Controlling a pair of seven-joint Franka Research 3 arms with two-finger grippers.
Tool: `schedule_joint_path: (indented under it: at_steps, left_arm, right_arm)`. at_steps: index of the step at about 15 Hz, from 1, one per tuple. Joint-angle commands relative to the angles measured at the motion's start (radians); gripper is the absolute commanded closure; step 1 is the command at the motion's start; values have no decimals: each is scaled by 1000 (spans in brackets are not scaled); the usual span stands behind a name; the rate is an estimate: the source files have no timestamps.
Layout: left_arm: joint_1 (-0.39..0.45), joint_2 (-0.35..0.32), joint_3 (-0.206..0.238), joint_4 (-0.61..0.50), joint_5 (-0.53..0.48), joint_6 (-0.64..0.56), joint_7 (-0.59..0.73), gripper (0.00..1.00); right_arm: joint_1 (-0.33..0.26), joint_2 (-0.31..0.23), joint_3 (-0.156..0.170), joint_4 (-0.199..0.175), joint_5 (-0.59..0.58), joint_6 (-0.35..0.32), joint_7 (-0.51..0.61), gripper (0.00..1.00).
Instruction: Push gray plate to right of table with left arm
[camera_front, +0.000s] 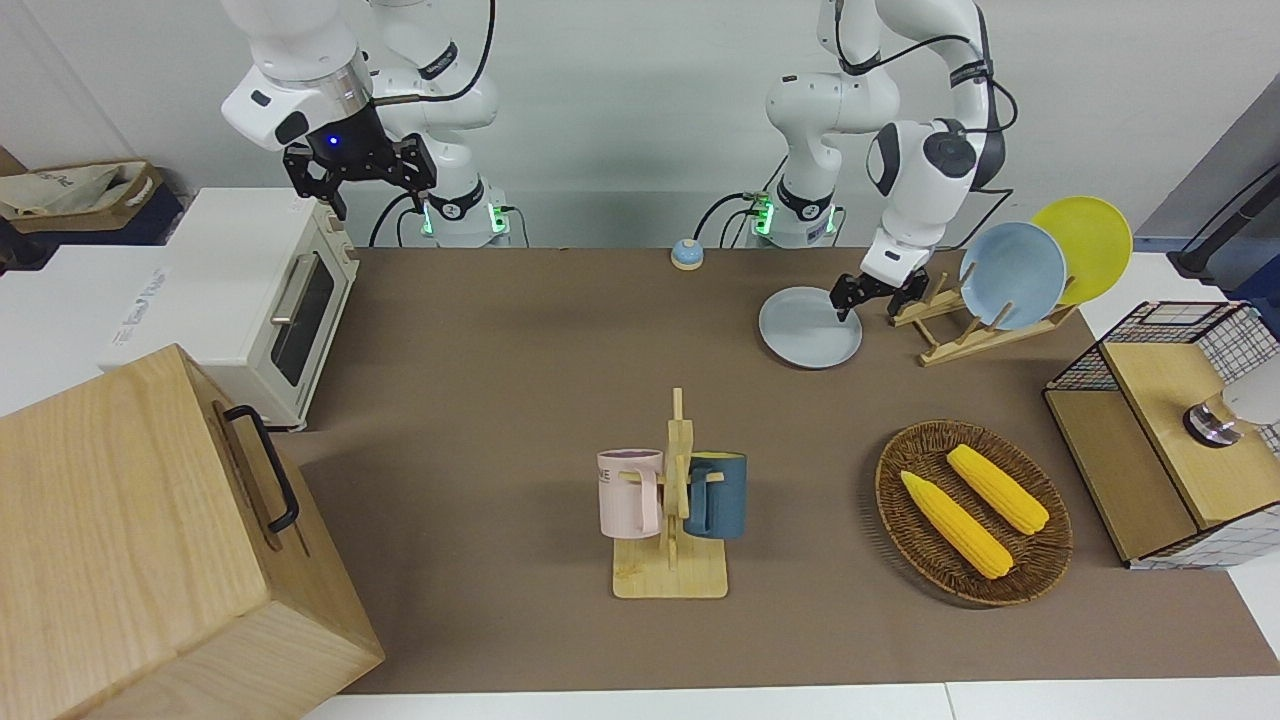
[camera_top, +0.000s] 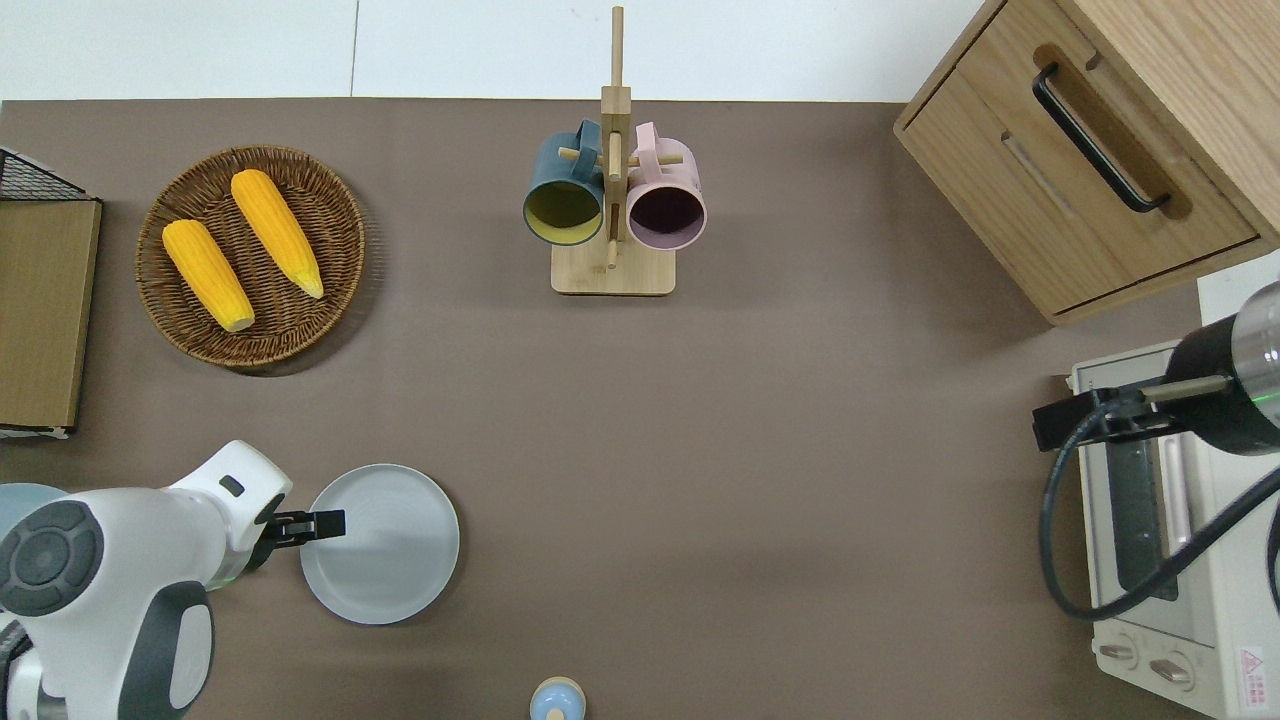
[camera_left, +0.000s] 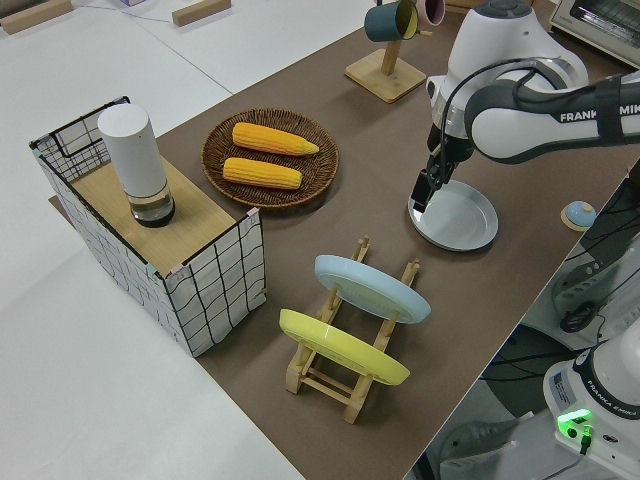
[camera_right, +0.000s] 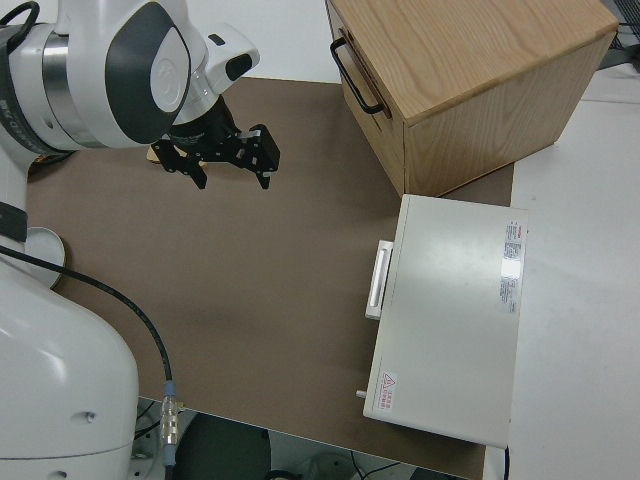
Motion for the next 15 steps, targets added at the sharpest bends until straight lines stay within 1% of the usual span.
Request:
schedule_joint_path:
  at_steps: [1,4,5,6,7,8,9,11,15]
  left_arm:
    - [7,7,0,-78,23,77,3,11]
    - [7,73,0,-82,23,135,3,17]
    - [7,81,0,-82,23,140,2,90]
    - [7,79,0,-82,23,140,3,289]
    - [7,78,0,-82,23,140,2,426]
    - [8,79,0,-82,23,140,2,649]
    - [11,82,1,-81,23,140,5,996]
    - [19,82,1,-79,23,134,28,1000]
    - [19,81,3,-78,23,134,29,1000]
  right_arm:
    - [-19,-2,16,9,4,-16,12,17]
    - [-19,-2,16,9,4,-16,12,17]
    - [-19,-2,16,9,4,-16,12,17]
    - [-19,-2,16,9,4,-16,12,17]
    - [-20,-2,16,9,4,-16,12,17]
    - [-19,-2,16,9,4,-16,12,17]
    - [-19,-2,16,9,4,-16,12,17]
    - [-19,-2,16,9,4,-16,12,17]
    - [-19,-2,16,9,4,-16,12,17]
